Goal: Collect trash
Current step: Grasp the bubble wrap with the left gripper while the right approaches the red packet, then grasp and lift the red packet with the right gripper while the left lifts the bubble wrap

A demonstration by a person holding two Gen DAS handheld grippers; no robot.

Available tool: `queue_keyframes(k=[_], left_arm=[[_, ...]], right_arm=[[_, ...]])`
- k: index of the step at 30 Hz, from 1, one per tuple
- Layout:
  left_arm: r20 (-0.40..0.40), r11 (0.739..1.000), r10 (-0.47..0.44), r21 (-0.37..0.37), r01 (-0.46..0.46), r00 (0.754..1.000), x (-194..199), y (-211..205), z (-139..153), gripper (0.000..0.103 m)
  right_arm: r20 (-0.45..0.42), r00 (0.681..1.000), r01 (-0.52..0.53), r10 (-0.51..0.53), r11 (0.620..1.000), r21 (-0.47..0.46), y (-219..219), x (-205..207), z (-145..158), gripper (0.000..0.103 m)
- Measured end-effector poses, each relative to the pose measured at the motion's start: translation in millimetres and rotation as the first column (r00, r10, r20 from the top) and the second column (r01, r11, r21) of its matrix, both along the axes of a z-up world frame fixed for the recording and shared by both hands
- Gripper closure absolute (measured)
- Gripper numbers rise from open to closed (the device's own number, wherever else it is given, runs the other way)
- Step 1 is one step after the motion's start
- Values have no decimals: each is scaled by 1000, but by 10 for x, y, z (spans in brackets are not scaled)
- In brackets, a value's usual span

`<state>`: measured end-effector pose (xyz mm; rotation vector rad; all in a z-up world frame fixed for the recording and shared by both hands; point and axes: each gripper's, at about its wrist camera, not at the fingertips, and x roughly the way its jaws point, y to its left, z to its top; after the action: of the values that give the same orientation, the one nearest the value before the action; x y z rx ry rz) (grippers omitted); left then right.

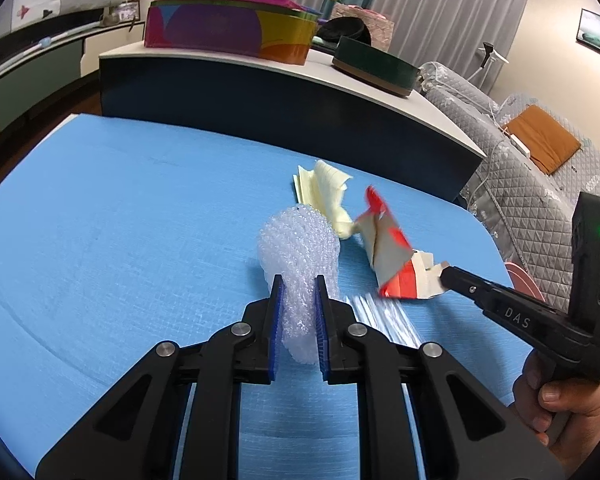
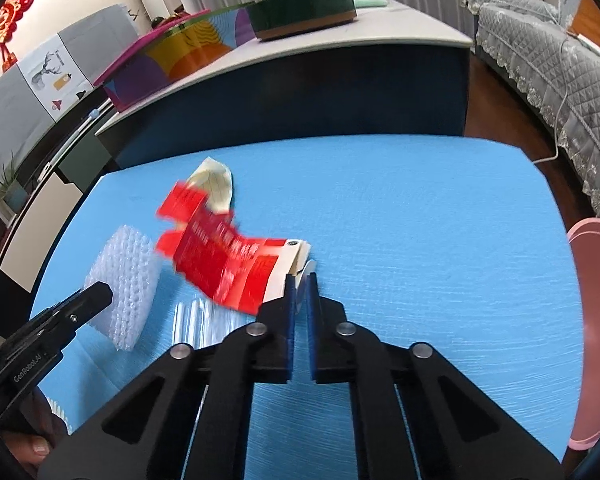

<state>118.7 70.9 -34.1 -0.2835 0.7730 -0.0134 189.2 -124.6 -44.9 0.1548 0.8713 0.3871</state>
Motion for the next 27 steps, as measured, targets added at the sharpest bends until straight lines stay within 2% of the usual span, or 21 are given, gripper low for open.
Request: queue_keyframes(k=[8,27], left_arm=[[42,999,-16,40,14,999,-6,-79,75,89],[132,991,-104,97,92,986,-145,-442,323,89]], right_arm=[[101,994,39,-40,999,13,-150,-122,245,102],[231,964,114,-131,990,85,-675,-530,722,102]])
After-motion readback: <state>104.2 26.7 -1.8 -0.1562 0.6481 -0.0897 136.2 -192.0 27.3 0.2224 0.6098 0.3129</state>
